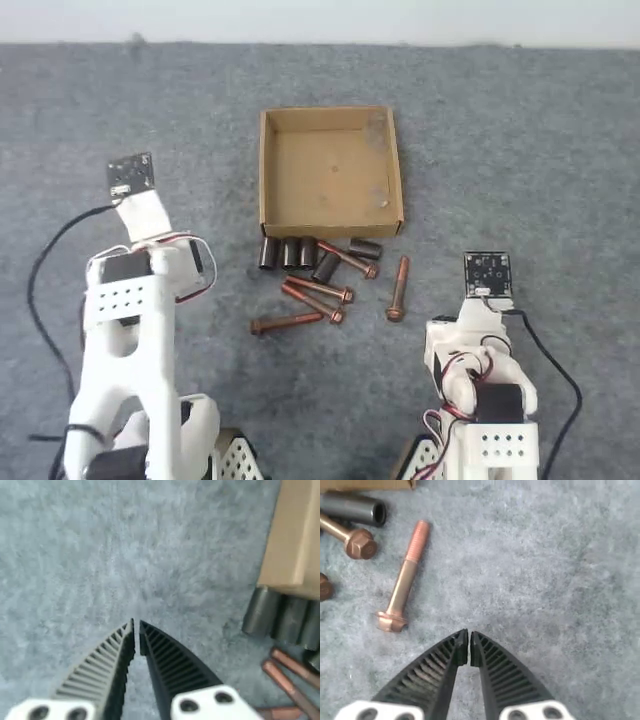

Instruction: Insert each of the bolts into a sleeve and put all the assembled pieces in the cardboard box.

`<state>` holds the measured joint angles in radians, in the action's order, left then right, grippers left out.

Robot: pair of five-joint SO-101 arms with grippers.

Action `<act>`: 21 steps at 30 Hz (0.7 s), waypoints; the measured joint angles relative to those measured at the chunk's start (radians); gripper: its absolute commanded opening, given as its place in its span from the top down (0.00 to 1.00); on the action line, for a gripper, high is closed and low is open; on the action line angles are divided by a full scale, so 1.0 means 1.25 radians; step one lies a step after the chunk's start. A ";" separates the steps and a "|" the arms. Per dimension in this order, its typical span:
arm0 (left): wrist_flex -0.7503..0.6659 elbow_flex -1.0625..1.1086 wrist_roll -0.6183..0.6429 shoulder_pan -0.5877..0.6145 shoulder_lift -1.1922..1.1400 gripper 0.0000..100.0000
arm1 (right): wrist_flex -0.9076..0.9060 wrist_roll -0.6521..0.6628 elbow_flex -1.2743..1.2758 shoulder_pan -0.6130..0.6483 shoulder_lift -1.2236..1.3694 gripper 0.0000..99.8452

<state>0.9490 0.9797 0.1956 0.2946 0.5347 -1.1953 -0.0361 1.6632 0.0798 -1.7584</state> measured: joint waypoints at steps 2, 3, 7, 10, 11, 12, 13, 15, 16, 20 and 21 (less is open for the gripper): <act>-0.042 0.022 0.000 0.000 0.000 0.99 | 0.042 0.000 0.000 0.000 0.000 0.99; -0.055 0.029 0.000 0.000 0.000 0.99 | 0.072 0.000 0.000 0.000 0.000 0.99; -0.088 0.042 0.000 0.000 0.000 0.99 | 0.237 0.028 0.000 0.000 0.000 0.99; -0.088 0.042 0.000 0.000 0.000 0.99 | 0.344 0.099 0.000 0.023 0.000 0.99; -0.088 0.042 0.000 0.000 0.000 0.99 | 0.361 0.120 0.000 0.045 0.000 0.99; -0.088 0.042 0.000 0.000 0.000 0.99 | 0.372 0.134 0.000 0.066 0.000 0.99; -0.088 0.042 0.000 0.000 0.000 0.99 | 0.377 0.146 0.000 0.086 0.000 0.99; -0.088 0.042 0.000 0.000 0.000 0.99 | 0.382 0.151 0.000 0.140 0.000 0.99; -0.088 0.042 0.000 0.000 0.000 0.99 | 0.384 0.152 0.000 0.157 0.000 0.99; -0.088 0.042 0.000 0.000 0.000 0.99 | 0.389 0.155 -0.001 0.183 0.000 0.99; -0.088 0.042 0.000 0.000 0.000 0.99 | 0.389 0.155 -0.007 0.182 0.001 0.99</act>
<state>0.8385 1.0319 0.1956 0.2946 0.5347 -0.7089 0.1573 1.6540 0.3069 -1.7568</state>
